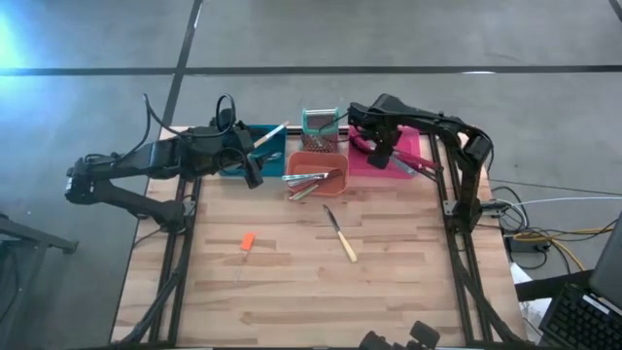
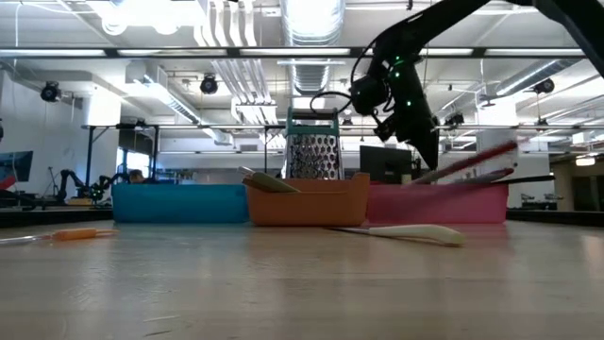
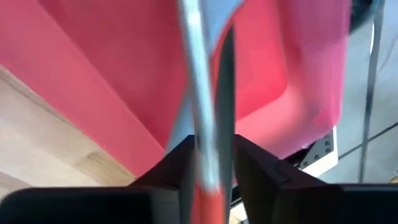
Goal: Pick & Place Kitchen Items
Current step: Put the red silver ladle scoop into the pink bin, then put the yellow table knife into the brown bin
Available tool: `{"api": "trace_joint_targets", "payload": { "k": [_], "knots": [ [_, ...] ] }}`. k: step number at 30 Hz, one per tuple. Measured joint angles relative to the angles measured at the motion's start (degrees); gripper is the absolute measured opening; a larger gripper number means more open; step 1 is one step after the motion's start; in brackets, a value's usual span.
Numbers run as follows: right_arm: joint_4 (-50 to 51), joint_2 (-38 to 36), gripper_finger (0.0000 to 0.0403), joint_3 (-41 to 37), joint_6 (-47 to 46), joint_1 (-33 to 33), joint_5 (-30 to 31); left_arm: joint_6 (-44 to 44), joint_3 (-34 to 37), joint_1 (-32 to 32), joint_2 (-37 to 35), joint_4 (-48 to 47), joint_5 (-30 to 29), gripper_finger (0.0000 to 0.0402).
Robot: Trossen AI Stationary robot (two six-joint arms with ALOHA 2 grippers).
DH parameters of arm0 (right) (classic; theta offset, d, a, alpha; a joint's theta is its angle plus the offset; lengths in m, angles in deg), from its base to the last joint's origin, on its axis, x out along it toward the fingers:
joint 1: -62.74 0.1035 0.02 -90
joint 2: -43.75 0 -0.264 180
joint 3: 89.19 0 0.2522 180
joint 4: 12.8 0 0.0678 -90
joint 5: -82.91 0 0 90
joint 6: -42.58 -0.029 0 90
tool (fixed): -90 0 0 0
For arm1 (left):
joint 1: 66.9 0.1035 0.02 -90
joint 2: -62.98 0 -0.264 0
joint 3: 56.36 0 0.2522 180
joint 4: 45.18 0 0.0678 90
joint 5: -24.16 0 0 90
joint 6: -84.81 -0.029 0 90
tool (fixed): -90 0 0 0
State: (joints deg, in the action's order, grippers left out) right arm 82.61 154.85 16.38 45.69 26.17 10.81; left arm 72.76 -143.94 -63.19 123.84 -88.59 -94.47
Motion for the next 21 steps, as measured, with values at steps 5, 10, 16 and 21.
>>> {"api": "trace_joint_targets", "payload": {
  "k": [5,10,16,21],
  "knots": [
    [0.2,-3.4,0.0149,0.0,-2.7,0.1,-0.5,0.0,0.0,0.0,0.0,0.0,0.0,0.0262],
    [1.5,-7.1,0.018,0.0,-6.7,0.0,-4.4,0.0,0.0,0.0,0.0,0.0,0.0,0.0262],
    [0.6,-14.0,0.019,0.0,-13.8,2.4,-13.3,0.0,0.0,0.0,0.0,0.0,0.0,0.0262],
    [-1.1,-20.6,0.018,0.0,-23.0,8.5,-13.5,0.0,0.0,0.0,0.0,0.0,0.0,0.0262]
  ]
}}
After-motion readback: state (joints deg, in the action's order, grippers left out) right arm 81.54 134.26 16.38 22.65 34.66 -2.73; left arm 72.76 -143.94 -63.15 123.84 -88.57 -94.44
